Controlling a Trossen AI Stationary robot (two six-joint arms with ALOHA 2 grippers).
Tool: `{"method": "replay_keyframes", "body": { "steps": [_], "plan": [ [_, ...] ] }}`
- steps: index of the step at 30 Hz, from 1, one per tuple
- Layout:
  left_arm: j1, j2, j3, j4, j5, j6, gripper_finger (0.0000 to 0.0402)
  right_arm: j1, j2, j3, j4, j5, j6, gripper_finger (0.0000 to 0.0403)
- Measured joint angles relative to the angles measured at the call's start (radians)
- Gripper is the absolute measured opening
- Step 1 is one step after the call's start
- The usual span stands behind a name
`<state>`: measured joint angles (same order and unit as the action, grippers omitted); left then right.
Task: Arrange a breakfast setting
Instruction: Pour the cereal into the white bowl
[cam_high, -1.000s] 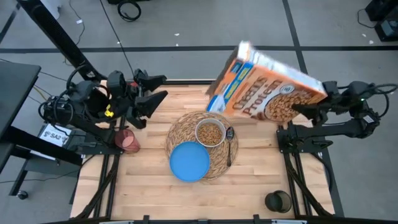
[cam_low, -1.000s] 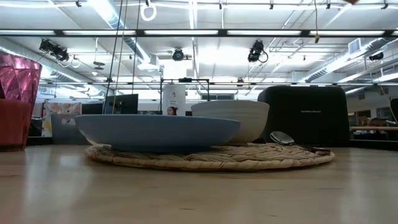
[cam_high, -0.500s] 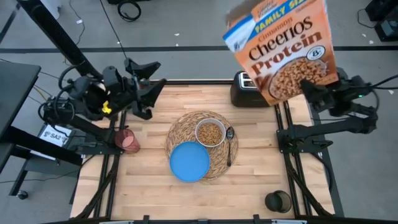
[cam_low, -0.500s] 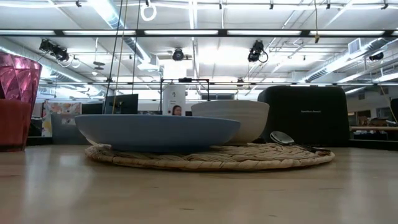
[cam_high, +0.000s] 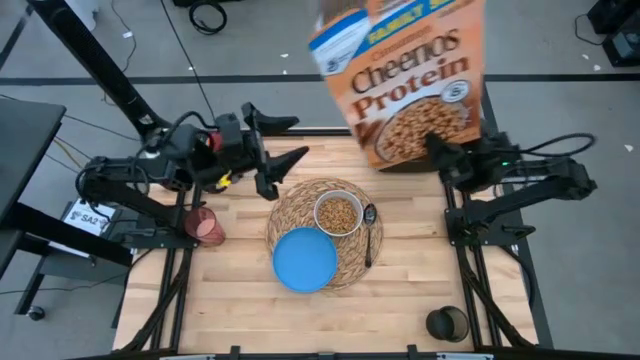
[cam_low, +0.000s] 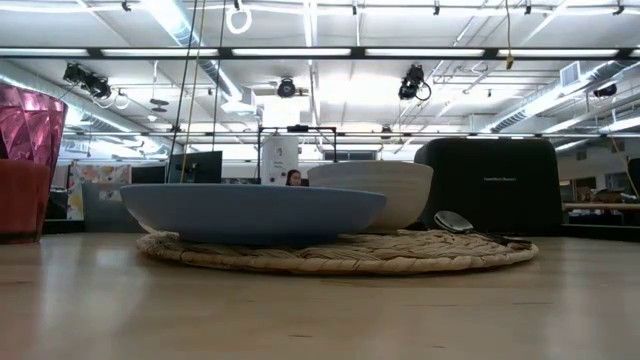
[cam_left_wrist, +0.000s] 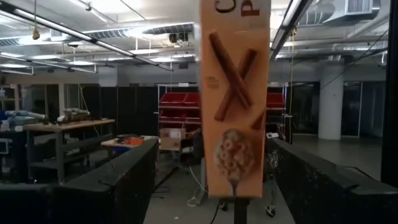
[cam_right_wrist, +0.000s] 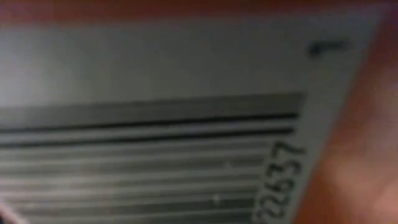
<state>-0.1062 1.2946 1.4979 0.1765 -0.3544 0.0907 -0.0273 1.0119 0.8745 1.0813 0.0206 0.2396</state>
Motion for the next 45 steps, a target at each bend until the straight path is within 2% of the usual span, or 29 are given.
{"method": "replay_keyframes", "body": {
  "steps": [4, 8, 16, 21, 24, 31, 35, 41, 45],
  "plan": [
    [0.023, 0.012, 0.000, -0.010, 0.018, -0.028, 0.0321, 0.000, 0.049, 0.000, 0.024, -0.003, 0.022, 0.0276],
    [0.062, 0.044, 0.000, -0.008, 0.093, -0.117, 0.0340, -0.011, 0.071, 0.000, 0.025, -0.004, 0.019, 0.0276],
    [0.105, 0.154, 0.000, 0.192, 0.185, -0.130, 0.0354, -0.029, 0.095, 0.001, 0.032, -0.021, 0.010, 0.0272],
    [0.124, 0.200, 0.001, 0.273, 0.325, -0.182, 0.0354, -0.029, 0.097, 0.002, 0.034, -0.025, -0.011, 0.0271],
    [0.131, 0.226, 0.001, 0.323, 0.331, -0.204, 0.0354, -0.028, 0.098, 0.002, 0.028, -0.050, -0.010, 0.0271],
    [0.143, 0.270, 0.000, 0.564, 0.330, -0.219, 0.0354, -0.027, 0.114, 0.004, -0.011, -0.051, -0.022, 0.0271],
    [0.150, 0.270, 0.000, 0.576, 0.329, -0.258, 0.0329, -0.027, 0.121, 0.004, -0.033, -0.048, -0.067, 0.0276],
    [0.156, 0.270, 0.000, 0.570, 0.326, -0.265, 0.0237, -0.025, 0.123, 0.005, -0.051, -0.032, -0.102, 0.0294],
    [0.156, 0.255, 0.000, 0.544, 0.332, -0.256, 0.0225, -0.024, 0.096, 0.005, -0.108, -0.042, -0.133, 0.0325]
  ]
}}
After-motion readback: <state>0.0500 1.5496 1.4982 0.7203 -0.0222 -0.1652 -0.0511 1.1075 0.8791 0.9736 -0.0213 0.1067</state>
